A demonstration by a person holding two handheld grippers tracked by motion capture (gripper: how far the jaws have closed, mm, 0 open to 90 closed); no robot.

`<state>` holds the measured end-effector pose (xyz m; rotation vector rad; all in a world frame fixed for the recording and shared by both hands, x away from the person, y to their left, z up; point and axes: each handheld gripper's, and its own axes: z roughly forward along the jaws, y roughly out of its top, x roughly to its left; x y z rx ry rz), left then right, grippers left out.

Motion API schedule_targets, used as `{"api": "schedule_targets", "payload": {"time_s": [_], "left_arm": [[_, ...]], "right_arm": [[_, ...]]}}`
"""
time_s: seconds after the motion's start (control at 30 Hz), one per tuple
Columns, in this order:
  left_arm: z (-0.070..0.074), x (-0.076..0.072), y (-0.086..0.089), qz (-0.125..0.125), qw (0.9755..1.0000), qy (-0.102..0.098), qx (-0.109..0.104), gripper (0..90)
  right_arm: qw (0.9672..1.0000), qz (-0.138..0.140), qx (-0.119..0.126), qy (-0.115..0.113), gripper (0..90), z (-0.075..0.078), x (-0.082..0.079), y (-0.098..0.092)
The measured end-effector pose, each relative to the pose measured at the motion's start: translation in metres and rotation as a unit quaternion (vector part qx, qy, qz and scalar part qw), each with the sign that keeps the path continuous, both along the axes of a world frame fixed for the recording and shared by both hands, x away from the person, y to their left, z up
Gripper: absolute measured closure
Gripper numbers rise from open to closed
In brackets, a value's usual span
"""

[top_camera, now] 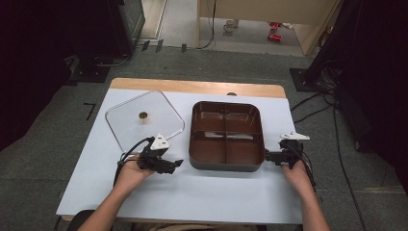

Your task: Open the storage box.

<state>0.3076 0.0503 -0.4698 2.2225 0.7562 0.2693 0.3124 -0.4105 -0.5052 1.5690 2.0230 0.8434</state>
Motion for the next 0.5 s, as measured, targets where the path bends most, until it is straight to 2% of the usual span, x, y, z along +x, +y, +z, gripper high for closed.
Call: {"api": "schedule_targets", "payload": {"time_s": [0.13, 0.33, 0.37, 0.5], "left_arm": [[-0.005, 0.002, -0.008, -0.005, 1.0, 0.002, 0.001, 20.8], [-0.022, 0.008, -0.019, -0.006, 0.9994, 0.01, 0.032, 22.4], [-0.023, 0.007, -0.021, -0.017, 0.9993, -0.001, 0.035, 20.2], [-0.025, 0.007, -0.019, -0.02, 0.9994, -0.003, 0.03, 18.5]], "right_arm": [[1.0, 0.0, 0.0, 0.0, 0.0, 0.0, 0.0, 0.0], [1.0, 0.0, 0.0, 0.0, 0.0, 0.0, 0.0, 0.0], [1.0, 0.0, 0.0, 0.0, 0.0, 0.0, 0.0, 0.0], [1.0, 0.0, 0.0, 0.0, 0.0, 0.0, 0.0, 0.0]]}}
